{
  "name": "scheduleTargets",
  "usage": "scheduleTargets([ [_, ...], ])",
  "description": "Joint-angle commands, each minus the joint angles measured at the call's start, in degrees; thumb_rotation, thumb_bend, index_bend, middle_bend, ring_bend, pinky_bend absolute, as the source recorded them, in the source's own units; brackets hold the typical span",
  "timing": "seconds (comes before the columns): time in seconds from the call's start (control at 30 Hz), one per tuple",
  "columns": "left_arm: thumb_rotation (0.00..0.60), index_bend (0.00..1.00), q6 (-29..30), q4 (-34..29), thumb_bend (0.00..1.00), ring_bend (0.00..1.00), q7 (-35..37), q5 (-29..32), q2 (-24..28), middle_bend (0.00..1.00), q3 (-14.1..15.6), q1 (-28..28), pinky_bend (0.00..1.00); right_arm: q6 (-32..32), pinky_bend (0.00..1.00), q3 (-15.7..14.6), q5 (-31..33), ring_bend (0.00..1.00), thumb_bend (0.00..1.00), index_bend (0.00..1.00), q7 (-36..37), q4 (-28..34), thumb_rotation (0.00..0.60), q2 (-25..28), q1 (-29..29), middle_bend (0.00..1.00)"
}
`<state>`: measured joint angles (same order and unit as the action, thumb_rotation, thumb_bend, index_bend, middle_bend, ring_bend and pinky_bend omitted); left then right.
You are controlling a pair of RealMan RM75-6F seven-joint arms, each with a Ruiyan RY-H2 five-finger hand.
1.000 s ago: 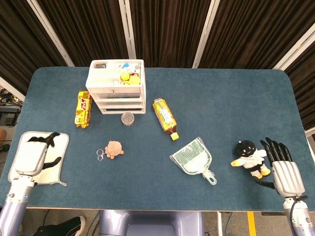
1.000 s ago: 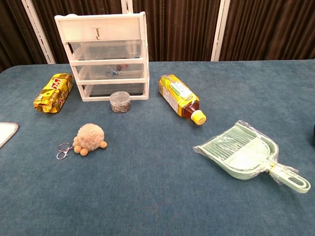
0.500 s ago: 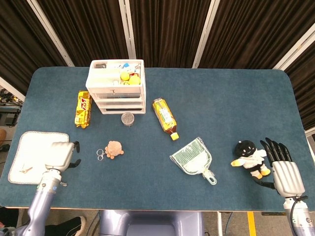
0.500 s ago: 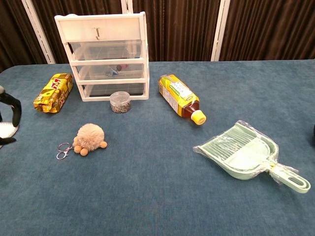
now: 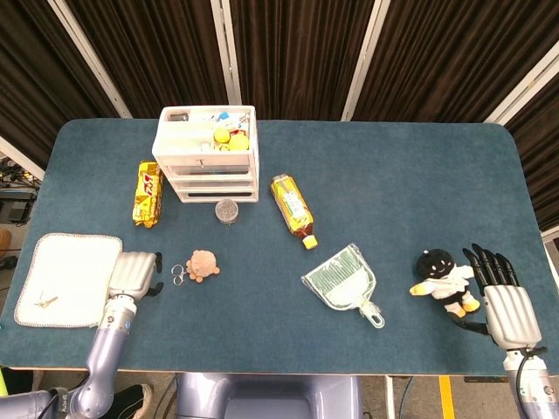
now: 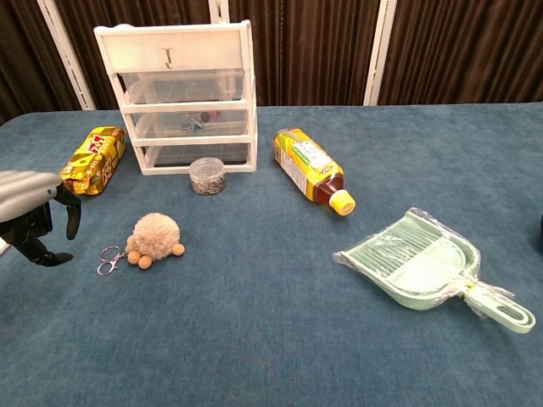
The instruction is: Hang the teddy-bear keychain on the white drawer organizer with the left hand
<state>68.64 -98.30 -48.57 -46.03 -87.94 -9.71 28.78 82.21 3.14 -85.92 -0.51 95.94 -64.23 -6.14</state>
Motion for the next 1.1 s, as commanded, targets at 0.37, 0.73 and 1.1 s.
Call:
scheduleTargets([
  [0.37,0.600,0.52,-0.5,6.4,0.32,0.93,-1.3,5.6,-5.7,1.00,-0.7,3.6,0.77,-0.2,0.00,0.1,0.3,0.00,0.06,0.00,0.5,0.0,0.600,0.1,-0.1,0.00],
  [0.73,0.600,0.53,-0.1,10.2,0.32,0.93,-0.6,7.5,-9.2,1.00,-0.3,4.8,0.77,-0.2,0.00,0.2,0.4,0.00,0.06,0.00,0.8,0.2,0.600,0.3,-0.1,0.00],
  [1.1,0.600,0.54,0.3,10.2,0.32,0.93,1.3,7.2,-9.9,1.00,-0.9,5.5,0.77,0.0,0.00,0.2,0.3,0.00,0.06,0.00,0.8,0.1,0.600,0.2,0.0,0.00],
])
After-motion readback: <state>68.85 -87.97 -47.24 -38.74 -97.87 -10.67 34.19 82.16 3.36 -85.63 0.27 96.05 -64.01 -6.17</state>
